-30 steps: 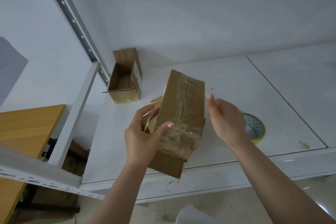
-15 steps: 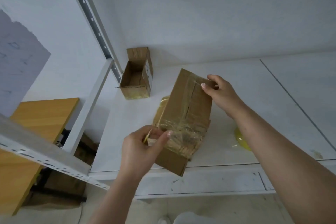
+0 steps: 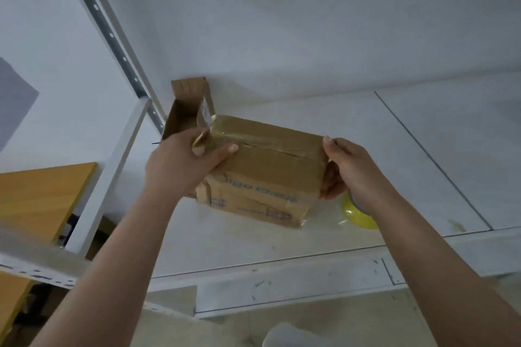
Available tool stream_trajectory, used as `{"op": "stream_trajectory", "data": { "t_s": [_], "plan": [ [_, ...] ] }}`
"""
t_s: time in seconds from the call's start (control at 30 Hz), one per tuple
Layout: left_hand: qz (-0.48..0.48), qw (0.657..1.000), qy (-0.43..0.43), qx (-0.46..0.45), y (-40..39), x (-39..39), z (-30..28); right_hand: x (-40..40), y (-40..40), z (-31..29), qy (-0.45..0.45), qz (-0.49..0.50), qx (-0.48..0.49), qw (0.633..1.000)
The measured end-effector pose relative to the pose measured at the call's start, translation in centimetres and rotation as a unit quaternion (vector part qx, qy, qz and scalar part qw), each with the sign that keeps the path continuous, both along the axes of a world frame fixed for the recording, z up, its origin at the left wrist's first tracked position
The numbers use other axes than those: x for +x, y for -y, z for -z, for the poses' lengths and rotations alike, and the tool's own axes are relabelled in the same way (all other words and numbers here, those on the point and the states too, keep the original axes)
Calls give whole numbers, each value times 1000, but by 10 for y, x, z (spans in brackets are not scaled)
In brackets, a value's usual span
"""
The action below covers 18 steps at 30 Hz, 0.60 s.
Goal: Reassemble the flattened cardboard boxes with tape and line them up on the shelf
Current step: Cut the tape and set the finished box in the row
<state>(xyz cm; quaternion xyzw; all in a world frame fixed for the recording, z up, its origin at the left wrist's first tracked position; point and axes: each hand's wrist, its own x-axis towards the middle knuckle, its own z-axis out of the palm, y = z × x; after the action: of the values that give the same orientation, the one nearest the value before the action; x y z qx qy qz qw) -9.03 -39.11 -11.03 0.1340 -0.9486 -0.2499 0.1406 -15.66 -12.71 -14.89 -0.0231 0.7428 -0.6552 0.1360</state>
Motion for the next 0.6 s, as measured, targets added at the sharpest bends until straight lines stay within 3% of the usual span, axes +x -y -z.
{"op": "stream_trajectory", "data": {
  "t_s": [0.1, 0.2, 0.43, 0.53, 0.57, 0.6],
  "plan": [
    [64, 994, 62, -65, 6, -31, -24, 20, -10, -12, 57, -22, -43, 997],
    [116, 975, 87, -171, 2, -67, -32, 42, -15, -18, 80, -74, -23, 994],
    [167, 951, 175, -192, -44, -120, 8, 54, -4, -1, 63, -152, 59, 985],
    [148, 954, 172, -195, -46, -122, 25, 39, -26, 8, 47, -74, 88, 992],
    [142, 957, 169, -189, -43, -123, 28, 32, -38, 13, 6, -44, 136, 990],
    [140, 958, 167, -187, -40, -124, 29, 24, -52, 18, -37, -46, 248, 967]
  ]
}}
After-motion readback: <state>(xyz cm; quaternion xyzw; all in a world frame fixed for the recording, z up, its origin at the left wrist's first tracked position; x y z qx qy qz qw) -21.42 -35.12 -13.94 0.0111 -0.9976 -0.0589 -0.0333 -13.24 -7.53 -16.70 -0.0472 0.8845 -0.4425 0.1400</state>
